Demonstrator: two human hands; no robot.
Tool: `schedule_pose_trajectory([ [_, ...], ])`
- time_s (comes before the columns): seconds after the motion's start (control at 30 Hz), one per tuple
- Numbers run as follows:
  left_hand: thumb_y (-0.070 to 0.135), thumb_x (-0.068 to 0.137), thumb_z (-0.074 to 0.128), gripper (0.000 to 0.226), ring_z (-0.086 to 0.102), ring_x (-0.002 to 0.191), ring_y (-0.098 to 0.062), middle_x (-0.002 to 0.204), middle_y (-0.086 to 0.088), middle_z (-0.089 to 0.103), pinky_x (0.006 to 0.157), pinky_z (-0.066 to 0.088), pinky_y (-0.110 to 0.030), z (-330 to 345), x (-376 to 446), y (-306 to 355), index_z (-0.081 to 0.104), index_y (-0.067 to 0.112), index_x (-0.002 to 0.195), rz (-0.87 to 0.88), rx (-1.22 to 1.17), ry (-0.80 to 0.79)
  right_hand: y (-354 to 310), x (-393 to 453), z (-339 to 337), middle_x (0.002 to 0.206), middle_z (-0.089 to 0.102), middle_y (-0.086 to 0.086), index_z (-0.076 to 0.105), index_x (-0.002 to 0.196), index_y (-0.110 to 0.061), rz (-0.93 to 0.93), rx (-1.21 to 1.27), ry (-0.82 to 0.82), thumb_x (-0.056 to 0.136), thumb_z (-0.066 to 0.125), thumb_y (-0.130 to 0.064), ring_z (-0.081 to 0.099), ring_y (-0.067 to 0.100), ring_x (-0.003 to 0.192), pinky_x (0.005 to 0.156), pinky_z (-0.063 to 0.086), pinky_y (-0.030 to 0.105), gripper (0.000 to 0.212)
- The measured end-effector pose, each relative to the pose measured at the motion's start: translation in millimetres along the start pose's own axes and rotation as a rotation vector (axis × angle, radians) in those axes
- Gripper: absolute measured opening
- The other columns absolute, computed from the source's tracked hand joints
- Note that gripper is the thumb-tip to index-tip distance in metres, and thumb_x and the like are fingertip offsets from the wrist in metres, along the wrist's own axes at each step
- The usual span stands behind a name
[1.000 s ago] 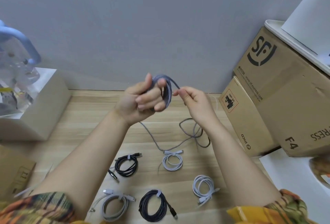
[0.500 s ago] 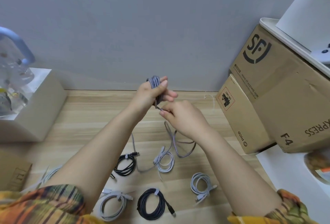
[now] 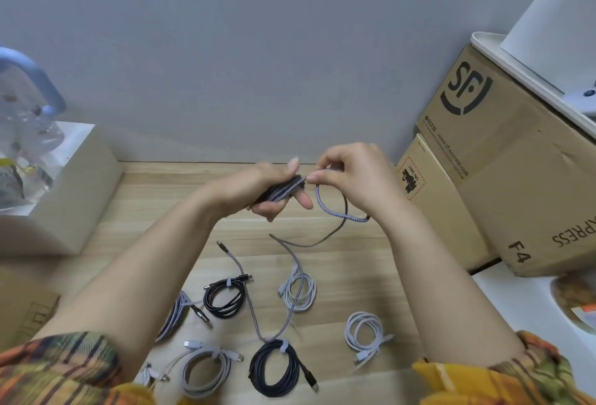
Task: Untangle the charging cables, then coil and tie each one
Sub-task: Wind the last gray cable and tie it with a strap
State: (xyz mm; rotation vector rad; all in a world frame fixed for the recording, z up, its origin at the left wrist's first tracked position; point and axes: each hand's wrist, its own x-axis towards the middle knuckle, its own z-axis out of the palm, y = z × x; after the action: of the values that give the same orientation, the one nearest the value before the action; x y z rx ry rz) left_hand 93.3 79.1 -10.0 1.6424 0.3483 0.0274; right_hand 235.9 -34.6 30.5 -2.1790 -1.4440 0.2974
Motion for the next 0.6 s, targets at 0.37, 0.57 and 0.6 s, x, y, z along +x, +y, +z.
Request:
schedule_pose_trajectory([
  [0.37, 0.028, 0.086, 0.061, 0.019, 0.021, 0.031, -0.005, 0.035, 0.015, 0.034, 0.051, 0.042, -0.019, 0, -1, 10, 0.058, 0.017, 0.072, 0.279, -0.766, -0.085, 16, 8, 13, 0.052, 0.05, -0.007, 0.065, 0.074, -0.018, 0.169, 0.153, 0.07, 0.086, 0.063, -0.034, 0.05, 0.016, 0.056, 0.059, 0.04, 0.031, 0.02],
  [0.57, 0.025, 0.094, 0.04, 0.024, 0.024, 0.029, -0.004, 0.035, 0.011, 0.028, 0.049, 0.04, -0.019, 8, 11, 10, 0.044, 0.015, 0.073, 0.149, -0.69, 0.193, 8, 0, 9, 0.043, 0.047, -0.003, 0.056, 0.079, -0.007, 0.687, 1.531, 0.003, 0.092, 0.052, -0.005, 0.053, 0.011, 0.042, 0.05, 0.052, 0.023, 0.014],
  [0.6, 0.025, 0.096, 0.039, 0.025, 0.024, 0.029, -0.005, 0.035, 0.011, 0.028, 0.049, 0.04, -0.019, 6, 13, 9, 0.044, 0.015, 0.073, 0.14, -0.704, 0.221, 8, 1, 8, 0.044, 0.048, -0.002, 0.055, 0.078, -0.006, 0.735, 1.756, 0.016, 0.091, 0.051, -0.003, 0.055, 0.011, 0.04, 0.048, 0.053, 0.024, 0.014],
])
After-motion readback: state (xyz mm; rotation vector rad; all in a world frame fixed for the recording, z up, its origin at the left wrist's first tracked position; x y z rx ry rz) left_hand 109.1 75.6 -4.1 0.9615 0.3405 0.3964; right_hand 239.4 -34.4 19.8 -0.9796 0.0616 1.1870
